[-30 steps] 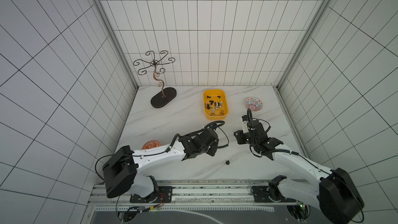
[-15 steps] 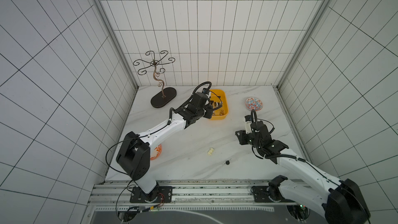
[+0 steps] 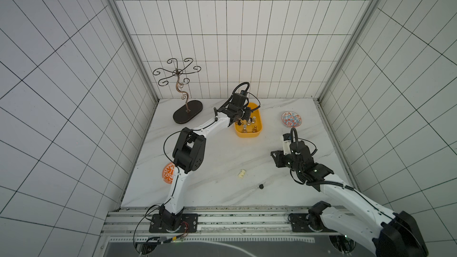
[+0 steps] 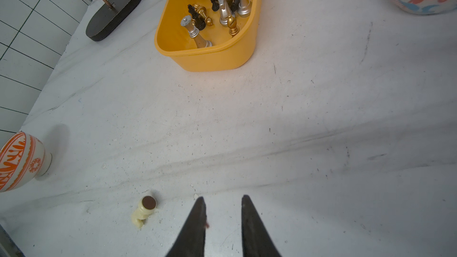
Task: Put the chess pieces into the storage box
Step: Place the chess piece in the storage box.
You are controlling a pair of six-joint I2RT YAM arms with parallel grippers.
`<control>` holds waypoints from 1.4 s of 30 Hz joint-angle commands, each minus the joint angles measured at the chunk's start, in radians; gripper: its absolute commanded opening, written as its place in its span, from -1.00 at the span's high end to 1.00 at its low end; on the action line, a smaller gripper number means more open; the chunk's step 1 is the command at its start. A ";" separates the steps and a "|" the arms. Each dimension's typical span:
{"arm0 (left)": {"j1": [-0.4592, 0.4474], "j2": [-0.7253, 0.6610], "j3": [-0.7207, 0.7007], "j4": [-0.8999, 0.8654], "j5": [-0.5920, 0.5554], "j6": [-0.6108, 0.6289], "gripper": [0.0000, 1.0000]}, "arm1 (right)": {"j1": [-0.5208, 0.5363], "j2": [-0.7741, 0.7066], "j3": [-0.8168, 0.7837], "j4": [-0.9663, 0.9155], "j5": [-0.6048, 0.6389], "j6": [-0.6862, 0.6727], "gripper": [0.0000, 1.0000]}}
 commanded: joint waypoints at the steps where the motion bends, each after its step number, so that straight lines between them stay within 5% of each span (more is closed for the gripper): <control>1: 0.011 0.063 0.092 -0.005 0.005 -0.021 0.79 | 0.011 0.003 -0.047 0.029 -0.026 0.011 0.48; 20: 0.030 0.282 0.303 0.075 0.034 -0.113 0.74 | 0.032 0.015 -0.027 0.041 -0.061 -0.002 0.47; 31: 0.041 0.288 0.317 0.167 0.030 -0.143 0.08 | 0.047 0.012 -0.007 -0.003 -0.016 -0.008 0.43; 37: 0.047 0.225 0.303 0.178 0.052 -0.120 0.00 | 0.049 -0.001 -0.003 -0.017 0.022 -0.018 0.39; 42: 0.049 0.087 0.155 0.217 0.103 -0.113 -0.01 | 0.049 0.011 0.015 -0.035 0.032 -0.029 0.37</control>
